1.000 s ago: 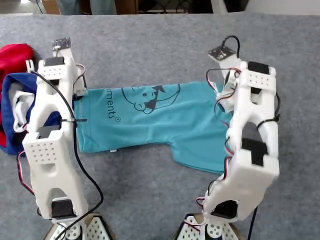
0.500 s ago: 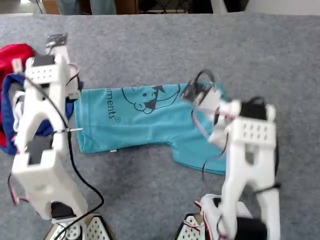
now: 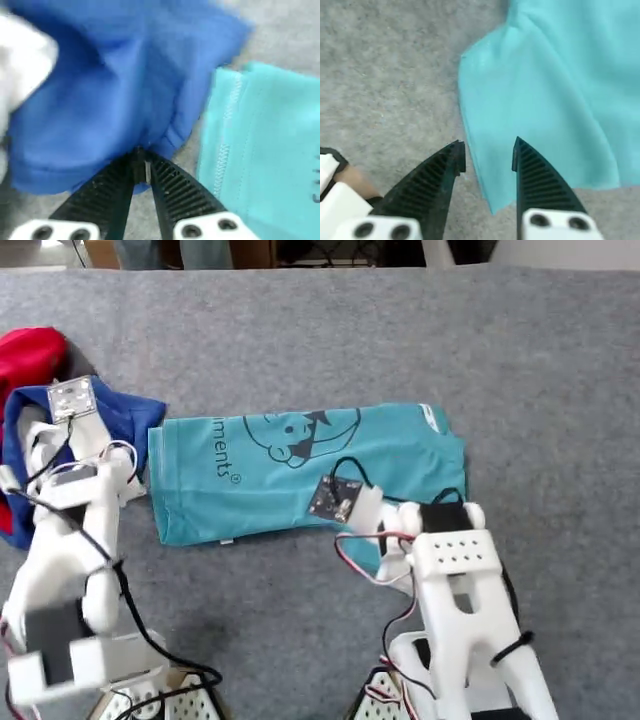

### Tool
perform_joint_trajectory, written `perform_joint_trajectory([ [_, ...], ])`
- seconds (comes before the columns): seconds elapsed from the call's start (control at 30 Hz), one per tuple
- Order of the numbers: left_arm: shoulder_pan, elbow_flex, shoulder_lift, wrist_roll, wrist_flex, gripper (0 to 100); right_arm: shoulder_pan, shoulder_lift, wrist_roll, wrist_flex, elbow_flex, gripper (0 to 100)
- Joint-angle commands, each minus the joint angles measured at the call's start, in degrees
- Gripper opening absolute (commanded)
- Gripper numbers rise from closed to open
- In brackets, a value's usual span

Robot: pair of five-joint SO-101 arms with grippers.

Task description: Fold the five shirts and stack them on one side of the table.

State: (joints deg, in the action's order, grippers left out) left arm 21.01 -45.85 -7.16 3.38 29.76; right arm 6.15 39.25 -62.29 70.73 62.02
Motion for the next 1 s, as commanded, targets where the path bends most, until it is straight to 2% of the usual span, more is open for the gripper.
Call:
perform_joint_trajectory([
  [0.0,0.48,9.8,6.24,0.26,5.45,3,1.67,1.1,1.05,-4.84,3.47,17.1],
  [0.17,0.48,14.99,10.64,0.26,9.67,3,1.49,1.1,1.14,-8.88,6.46,23.7],
  [0.4,0.48,14.99,10.64,0.26,9.85,3,1.85,-0.22,0.88,-12.4,7.69,23.5],
  [0.67,-0.13,14.99,10.73,0.18,9.76,3,1.85,-13.41,0.88,-18.29,6.55,23.7],
  [0.87,0.04,14.99,10.73,0.09,10.02,3,1.67,-18.95,-0.97,-17.85,2.15,23.1],
  [0.97,0.04,14.99,10.73,0.09,10.02,3,1.76,-19.65,-1.05,-18.02,1.63,16.5],
])
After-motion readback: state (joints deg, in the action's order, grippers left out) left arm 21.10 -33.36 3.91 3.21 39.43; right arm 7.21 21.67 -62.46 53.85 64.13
